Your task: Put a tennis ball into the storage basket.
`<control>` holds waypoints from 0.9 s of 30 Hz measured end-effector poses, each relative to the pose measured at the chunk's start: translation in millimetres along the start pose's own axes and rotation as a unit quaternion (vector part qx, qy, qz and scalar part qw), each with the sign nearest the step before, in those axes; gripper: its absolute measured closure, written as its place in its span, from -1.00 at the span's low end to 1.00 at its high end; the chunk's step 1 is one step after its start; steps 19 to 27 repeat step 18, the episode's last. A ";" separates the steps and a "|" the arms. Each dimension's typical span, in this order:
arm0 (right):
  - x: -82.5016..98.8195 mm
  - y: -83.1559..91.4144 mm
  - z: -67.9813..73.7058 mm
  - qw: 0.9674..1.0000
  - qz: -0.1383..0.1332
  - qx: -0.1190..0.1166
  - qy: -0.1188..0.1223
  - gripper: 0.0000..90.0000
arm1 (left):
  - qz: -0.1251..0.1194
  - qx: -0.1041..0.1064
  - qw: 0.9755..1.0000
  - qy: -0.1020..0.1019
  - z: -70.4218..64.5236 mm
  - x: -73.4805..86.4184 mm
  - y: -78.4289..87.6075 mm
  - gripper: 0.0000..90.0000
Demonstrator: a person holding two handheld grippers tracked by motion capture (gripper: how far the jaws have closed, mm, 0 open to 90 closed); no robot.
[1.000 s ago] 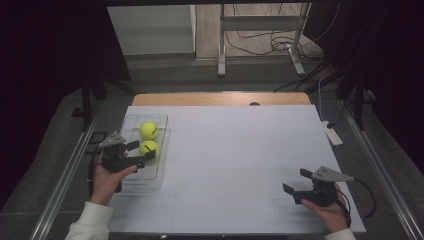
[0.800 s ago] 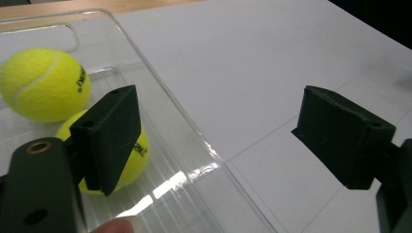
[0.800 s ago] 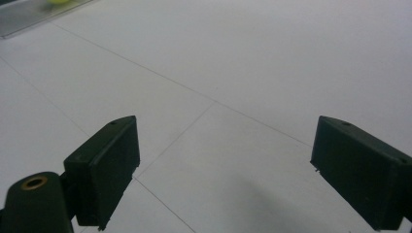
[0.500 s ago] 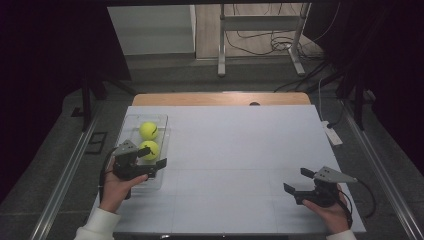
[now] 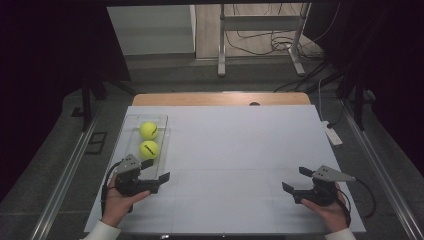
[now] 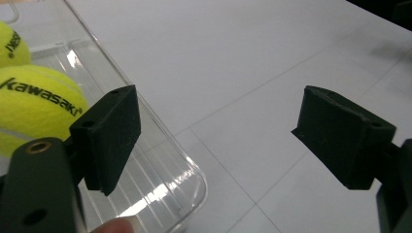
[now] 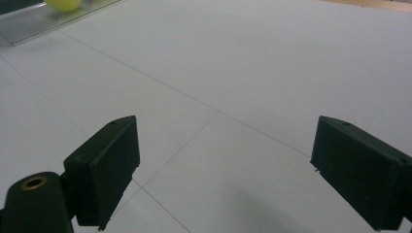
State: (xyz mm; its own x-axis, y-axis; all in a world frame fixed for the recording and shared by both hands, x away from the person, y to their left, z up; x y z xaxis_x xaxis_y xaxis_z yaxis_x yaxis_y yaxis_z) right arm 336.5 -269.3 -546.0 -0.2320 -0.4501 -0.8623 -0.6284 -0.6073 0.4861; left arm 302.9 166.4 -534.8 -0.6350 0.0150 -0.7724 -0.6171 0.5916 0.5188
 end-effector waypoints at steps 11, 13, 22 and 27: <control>-1.2 -0.5 -0.1 1.000 -0.002 -0.001 0.000 -0.76 | 0.004 -0.005 1.000 0.001 3.2 4.9 -1.6 -0.62; -1.1 -0.3 -0.2 1.000 -0.002 0.000 -0.001 -0.76 | 0.005 -0.004 1.000 0.001 2.8 5.1 -2.3 -0.62; -1.3 0.1 -0.8 1.000 -0.006 -0.002 -0.004 -0.76 | 0.007 -0.005 1.000 0.000 2.8 4.6 -2.6 -0.63; -1.3 0.1 -0.8 1.000 -0.006 -0.002 -0.004 -0.76 | 0.007 -0.005 1.000 0.000 2.8 4.6 -2.6 -0.63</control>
Point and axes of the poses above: each handheld gripper's, and its own axes: y roughly backward along the jaws, x roughly out of its underside, z roughly to its left, the point moved 9 cm from there along -y, roughly forward along the jaws, and after that the axes turned 13 degrees about y, right-handed, at the moved point
